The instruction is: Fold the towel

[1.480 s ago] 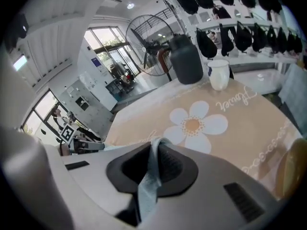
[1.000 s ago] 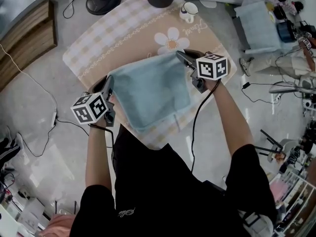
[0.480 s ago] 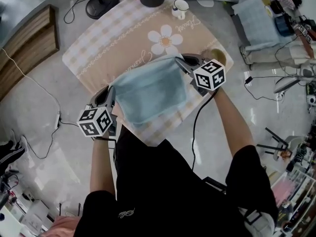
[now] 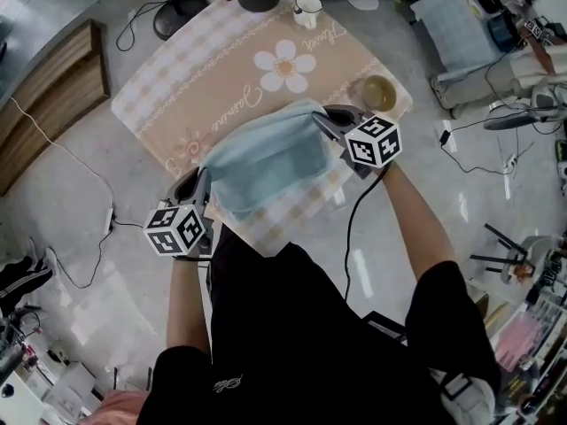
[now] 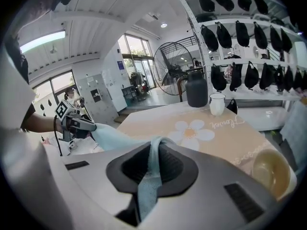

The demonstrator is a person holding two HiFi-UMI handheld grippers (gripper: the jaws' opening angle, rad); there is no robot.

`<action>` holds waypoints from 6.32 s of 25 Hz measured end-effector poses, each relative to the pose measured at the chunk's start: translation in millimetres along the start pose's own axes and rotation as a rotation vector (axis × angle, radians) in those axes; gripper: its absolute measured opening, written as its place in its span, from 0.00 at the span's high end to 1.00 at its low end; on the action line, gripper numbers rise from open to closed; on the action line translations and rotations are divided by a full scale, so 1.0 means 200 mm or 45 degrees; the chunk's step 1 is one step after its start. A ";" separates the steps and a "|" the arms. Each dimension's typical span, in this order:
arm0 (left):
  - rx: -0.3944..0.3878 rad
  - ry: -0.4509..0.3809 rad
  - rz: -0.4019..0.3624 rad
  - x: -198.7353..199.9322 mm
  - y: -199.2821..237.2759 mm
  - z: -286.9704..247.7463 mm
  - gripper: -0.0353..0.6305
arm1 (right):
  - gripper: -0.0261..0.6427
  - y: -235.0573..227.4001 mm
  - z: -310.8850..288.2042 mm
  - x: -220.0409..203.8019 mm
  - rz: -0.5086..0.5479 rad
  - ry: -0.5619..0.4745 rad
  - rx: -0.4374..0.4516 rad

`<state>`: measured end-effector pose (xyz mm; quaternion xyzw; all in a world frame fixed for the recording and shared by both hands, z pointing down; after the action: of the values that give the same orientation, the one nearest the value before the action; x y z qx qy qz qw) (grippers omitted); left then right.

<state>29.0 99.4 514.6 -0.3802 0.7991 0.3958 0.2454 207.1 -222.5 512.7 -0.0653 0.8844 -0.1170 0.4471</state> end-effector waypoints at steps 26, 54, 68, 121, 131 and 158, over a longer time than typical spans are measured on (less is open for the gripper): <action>-0.018 0.278 -0.054 -0.56 -0.15 0.05 0.88 | 0.83 0.10 0.15 -0.59 -0.062 0.114 -0.119; -0.085 0.121 -0.217 -0.28 0.00 0.40 0.54 | 0.58 0.97 0.18 -0.51 -0.270 -0.213 -0.233; -0.391 0.114 -0.361 -0.01 0.55 0.76 0.54 | 0.58 1.62 -0.15 -0.33 -0.361 -0.164 -0.552; -1.166 1.123 -0.996 0.04 0.29 -0.64 0.54 | 0.58 1.63 -0.67 -0.67 -1.508 -0.442 -1.443; -1.114 1.175 -1.126 -0.07 0.31 -0.64 0.61 | 0.63 1.63 -0.73 -0.73 -1.434 -0.377 -1.457; -1.222 1.165 -1.167 0.02 0.46 -0.38 0.86 | 0.84 1.79 -0.80 -0.57 -1.392 -0.386 -1.322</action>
<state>-54.1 72.0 597.0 -0.8586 0.3279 0.3610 -0.1581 142.2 171.1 597.0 -0.7101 0.5969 0.1191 0.3540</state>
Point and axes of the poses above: the fingertips, and each gripper's own axes: z backward along the fingers, y to its left, x out of its top, the point moved 8 cm from there along z, backward along the fingers, and after that the axes turned 1 degree about z, right-handed, at the moved point
